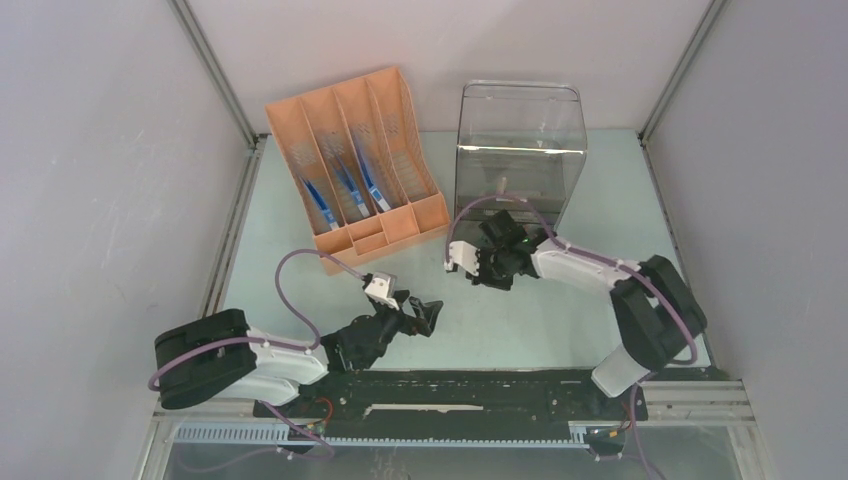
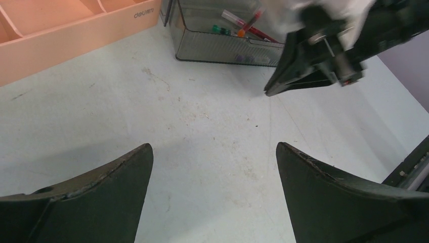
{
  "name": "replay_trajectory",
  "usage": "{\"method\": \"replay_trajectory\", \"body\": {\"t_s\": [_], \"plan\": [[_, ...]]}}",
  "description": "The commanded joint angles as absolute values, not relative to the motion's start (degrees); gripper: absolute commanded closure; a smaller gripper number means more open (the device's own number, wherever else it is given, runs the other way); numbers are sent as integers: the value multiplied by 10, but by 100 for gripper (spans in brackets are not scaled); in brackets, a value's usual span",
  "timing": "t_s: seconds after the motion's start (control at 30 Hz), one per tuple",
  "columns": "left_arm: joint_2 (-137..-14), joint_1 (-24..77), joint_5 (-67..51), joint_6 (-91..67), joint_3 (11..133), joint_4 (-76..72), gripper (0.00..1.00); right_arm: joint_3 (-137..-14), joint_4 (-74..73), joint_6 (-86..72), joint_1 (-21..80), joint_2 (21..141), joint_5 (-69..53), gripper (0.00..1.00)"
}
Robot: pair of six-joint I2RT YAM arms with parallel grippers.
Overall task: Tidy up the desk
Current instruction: Close the drawer in the storage box.
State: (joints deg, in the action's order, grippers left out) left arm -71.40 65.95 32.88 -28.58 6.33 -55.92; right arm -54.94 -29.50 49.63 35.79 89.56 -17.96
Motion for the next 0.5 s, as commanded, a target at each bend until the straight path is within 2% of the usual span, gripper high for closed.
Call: {"method": "replay_trajectory", "body": {"t_s": [0.0, 0.23, 0.37, 0.47], "plan": [[-700, 656, 346, -295, 52, -564, 1, -570, -215, 488, 373, 947, 13, 100], [-689, 656, 348, -299, 43, -564, 1, -569, -52, 430, 354, 1000, 179, 99], [-681, 656, 347, -302, 38, -563, 1, -562, 41, 422, 340, 1019, 235, 73], [-677, 656, 346, -305, 36, -561, 1, -542, 81, 435, 333, 1021, 241, 57]]}}
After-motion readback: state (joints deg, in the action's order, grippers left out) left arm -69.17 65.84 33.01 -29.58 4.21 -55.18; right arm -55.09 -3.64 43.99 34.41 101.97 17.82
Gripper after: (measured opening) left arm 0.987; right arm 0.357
